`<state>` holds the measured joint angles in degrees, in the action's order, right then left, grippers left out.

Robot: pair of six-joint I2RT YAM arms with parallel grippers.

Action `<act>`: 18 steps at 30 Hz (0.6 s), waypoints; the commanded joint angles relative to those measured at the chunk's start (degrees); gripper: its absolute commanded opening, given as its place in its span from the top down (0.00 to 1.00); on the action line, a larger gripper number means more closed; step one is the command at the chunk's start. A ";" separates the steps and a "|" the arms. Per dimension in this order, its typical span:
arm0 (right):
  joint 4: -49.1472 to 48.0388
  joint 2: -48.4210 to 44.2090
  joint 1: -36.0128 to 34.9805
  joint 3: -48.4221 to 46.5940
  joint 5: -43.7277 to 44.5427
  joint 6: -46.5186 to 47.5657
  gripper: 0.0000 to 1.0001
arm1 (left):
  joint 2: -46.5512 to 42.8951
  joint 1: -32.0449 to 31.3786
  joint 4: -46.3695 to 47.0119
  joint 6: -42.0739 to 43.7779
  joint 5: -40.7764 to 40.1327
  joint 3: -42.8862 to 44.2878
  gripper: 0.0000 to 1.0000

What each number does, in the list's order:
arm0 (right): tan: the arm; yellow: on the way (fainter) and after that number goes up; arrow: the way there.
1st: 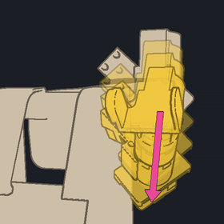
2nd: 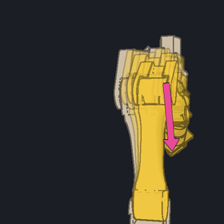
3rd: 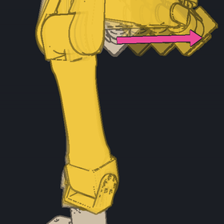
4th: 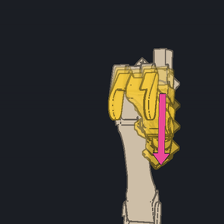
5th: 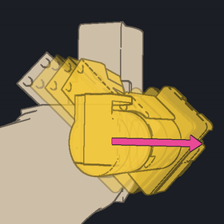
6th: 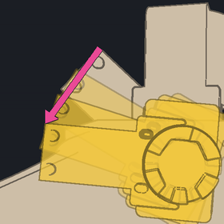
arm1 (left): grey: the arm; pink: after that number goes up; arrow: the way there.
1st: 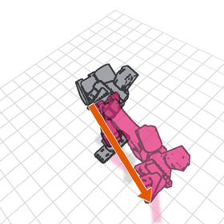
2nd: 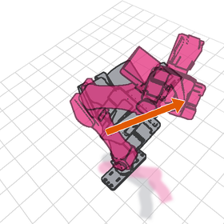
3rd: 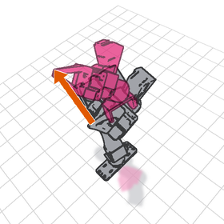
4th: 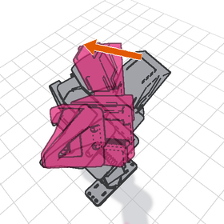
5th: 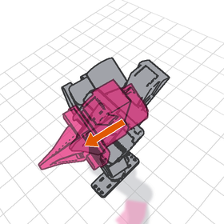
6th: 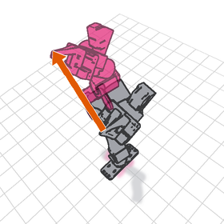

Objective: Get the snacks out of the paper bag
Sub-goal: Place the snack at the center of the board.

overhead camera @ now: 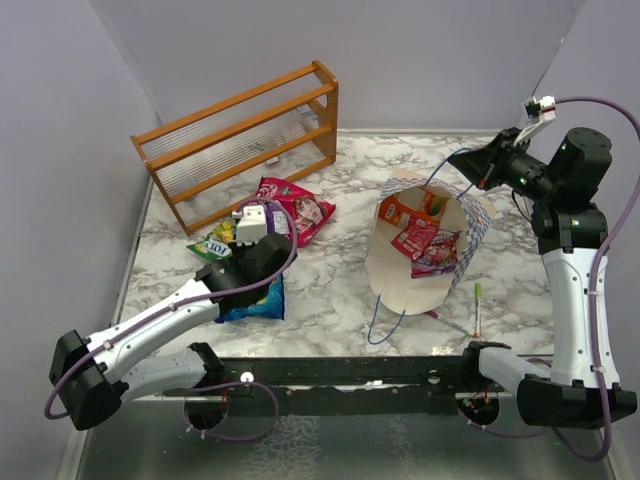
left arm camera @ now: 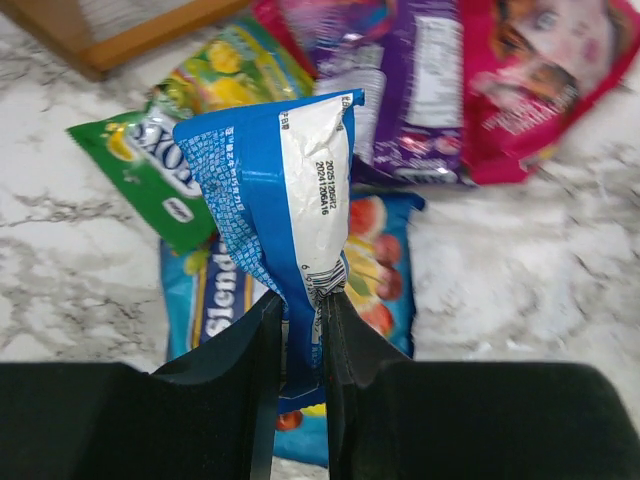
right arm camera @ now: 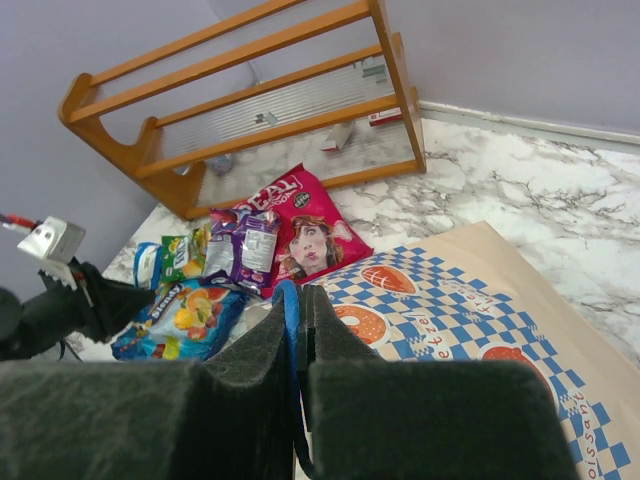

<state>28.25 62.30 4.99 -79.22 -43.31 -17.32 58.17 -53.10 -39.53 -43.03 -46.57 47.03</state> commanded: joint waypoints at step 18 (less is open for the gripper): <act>-1.38 -1.20 0.19 -0.34 -0.30 -0.21 0.99 | 19.45 30.84 12.07 7.75 21.28 3.32 0.93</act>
<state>28.25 62.17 4.99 -79.22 -43.31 -17.34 75.55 -23.90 -29.54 -33.54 -30.41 52.75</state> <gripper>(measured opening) 0.016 0.212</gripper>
